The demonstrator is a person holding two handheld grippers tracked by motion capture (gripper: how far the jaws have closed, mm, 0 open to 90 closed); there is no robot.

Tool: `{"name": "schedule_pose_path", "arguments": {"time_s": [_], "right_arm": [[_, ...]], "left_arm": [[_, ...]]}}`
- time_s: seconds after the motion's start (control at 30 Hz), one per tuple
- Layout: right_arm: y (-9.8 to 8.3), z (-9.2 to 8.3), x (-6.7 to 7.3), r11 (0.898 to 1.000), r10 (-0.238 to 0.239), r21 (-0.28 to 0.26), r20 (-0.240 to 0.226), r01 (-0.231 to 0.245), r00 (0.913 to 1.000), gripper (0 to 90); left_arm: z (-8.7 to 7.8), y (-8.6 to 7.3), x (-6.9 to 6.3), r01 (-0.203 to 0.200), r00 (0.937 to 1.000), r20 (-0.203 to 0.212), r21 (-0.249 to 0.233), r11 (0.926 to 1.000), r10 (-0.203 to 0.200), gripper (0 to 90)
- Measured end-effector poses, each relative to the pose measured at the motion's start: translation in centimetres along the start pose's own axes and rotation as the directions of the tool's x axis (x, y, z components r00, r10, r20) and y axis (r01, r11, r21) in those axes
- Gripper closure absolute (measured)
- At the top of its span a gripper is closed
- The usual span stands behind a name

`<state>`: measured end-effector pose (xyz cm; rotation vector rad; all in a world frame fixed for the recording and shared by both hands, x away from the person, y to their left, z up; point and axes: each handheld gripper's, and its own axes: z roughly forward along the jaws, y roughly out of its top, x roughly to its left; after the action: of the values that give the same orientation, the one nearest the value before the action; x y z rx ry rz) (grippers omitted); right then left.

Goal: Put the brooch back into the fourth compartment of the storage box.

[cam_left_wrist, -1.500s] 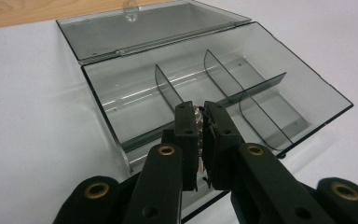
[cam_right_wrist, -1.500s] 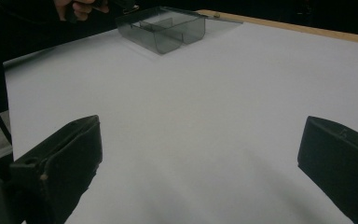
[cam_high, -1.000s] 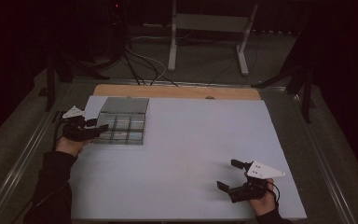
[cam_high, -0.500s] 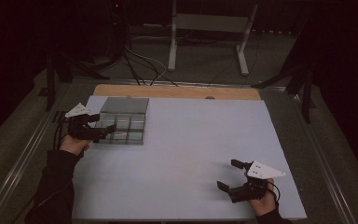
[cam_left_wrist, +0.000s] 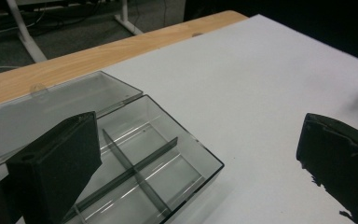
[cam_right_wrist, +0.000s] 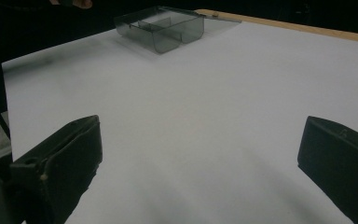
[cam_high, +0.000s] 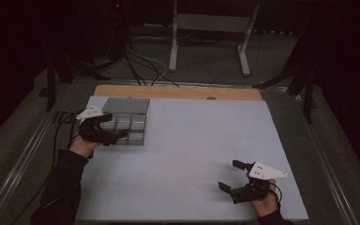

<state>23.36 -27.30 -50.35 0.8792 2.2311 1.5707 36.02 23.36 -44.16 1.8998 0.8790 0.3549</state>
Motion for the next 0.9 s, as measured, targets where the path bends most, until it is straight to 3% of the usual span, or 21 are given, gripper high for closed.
{"name": "schedule_pose_path", "arguments": {"time_s": [0.23,0.33,0.47,0.63,0.7,0.9], "right_arm": [[0.0,0.0,0.0,1.000,0.002,0.002,-0.001,-0.002,1.0000,0.0],[0.0,0.0,0.0,1.000,0.002,0.002,0.002,-0.002,1.0000,0.0],[0.0,-0.1,0.0,1.000,0.004,-0.001,0.003,-0.004,1.0000,0.0],[0.0,-0.1,0.0,1.000,0.000,-0.001,0.005,0.000,1.0000,0.0],[0.0,-0.1,0.1,1.000,-0.003,-0.001,0.005,0.003,1.0000,0.0],[0.0,0.0,0.1,1.000,-0.002,0.003,0.004,0.002,1.0000,0.0]], "left_arm": [[1.0,-0.2,-1.7,-0.034,0.9979,0.055,-0.024,0.9991,0.036,1.4],[1.5,-0.8,-2.4,-0.031,0.9966,0.076,-0.015,0.9994,0.032,1.4],[1.8,-2.0,-3.6,-0.057,0.9949,0.083,-0.001,0.9984,0.057,1.4],[1.2,-3.4,-4.7,-0.053,0.9936,0.099,-0.012,0.9985,0.054,1.4],[0.8,-3.9,-5.0,-0.064,0.9930,0.100,0.010,0.9979,0.063,1.4],[-0.3,-5.6,-5.8,-0.073,0.9921,0.103,0.018,0.9971,0.071,1.4]]}}
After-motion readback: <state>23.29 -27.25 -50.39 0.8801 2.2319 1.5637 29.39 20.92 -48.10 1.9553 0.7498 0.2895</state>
